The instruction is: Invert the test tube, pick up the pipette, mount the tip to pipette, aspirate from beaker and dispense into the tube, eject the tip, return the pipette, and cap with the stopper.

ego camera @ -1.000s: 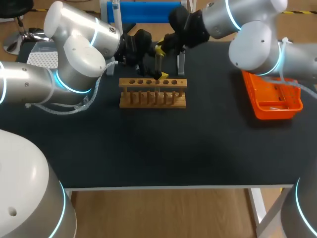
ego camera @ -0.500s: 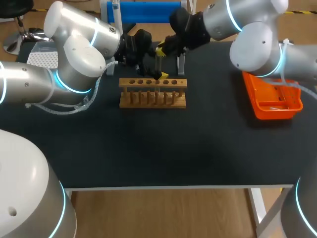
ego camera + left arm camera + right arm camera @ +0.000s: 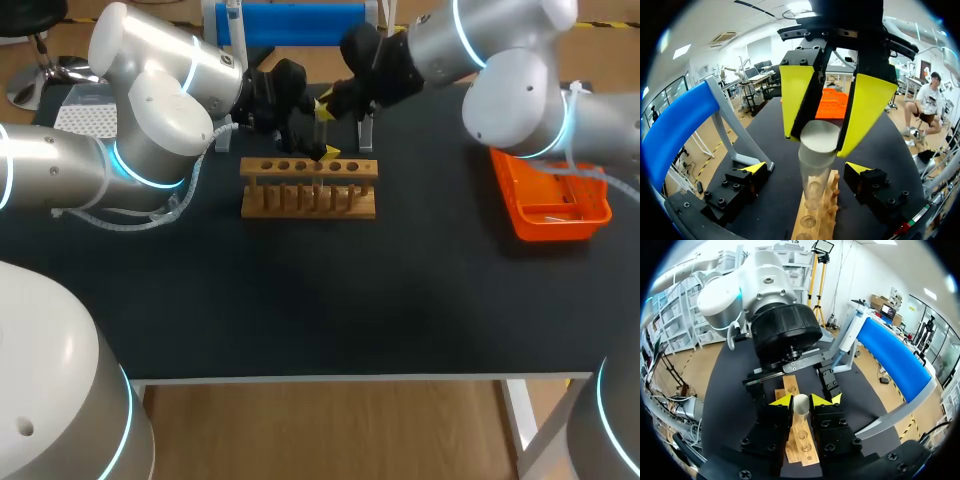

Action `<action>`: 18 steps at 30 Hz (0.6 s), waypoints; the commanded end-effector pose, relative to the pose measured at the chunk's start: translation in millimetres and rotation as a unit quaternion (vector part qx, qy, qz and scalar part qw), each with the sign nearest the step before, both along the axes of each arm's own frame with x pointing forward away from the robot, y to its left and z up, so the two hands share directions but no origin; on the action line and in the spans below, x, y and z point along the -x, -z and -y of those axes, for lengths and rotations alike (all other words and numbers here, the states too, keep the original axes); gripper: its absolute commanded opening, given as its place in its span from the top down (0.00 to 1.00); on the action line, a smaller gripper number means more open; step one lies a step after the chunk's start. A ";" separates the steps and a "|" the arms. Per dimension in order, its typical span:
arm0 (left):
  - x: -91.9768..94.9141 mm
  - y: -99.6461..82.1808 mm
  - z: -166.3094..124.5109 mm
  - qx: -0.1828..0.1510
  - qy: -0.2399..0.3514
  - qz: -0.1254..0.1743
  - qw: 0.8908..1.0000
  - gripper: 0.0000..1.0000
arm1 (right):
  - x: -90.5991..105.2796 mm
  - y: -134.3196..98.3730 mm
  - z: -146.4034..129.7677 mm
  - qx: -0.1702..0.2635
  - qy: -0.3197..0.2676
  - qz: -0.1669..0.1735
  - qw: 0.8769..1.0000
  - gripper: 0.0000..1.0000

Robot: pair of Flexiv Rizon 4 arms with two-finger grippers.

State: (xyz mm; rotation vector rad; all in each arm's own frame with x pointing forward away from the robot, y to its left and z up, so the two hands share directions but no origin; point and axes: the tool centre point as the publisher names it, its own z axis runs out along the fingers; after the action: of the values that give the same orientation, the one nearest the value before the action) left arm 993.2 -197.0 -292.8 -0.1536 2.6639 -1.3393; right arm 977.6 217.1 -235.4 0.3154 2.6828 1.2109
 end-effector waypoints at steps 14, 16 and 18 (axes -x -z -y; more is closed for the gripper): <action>-0.9 -0.1 0.6 -0.001 0.000 -0.001 1.000 0.00 | 2.1 5.8 12.3 -0.022 0.004 -0.003 1.000 0.00; -0.9 -0.1 0.6 -0.001 0.000 -0.001 1.000 0.00 | 1.8 1.8 15.5 -0.029 0.004 0.000 1.000 0.00; -0.9 -0.1 0.6 -0.001 0.000 -0.001 1.000 0.00 | 1.9 -2.3 19.4 -0.039 0.003 0.002 0.999 0.00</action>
State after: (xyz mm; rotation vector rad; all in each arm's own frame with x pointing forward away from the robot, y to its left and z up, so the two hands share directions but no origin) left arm 993.2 -196.9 -292.8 -0.1537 2.6639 -1.3393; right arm 980.5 207.6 -234.5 0.3441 2.6467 1.2789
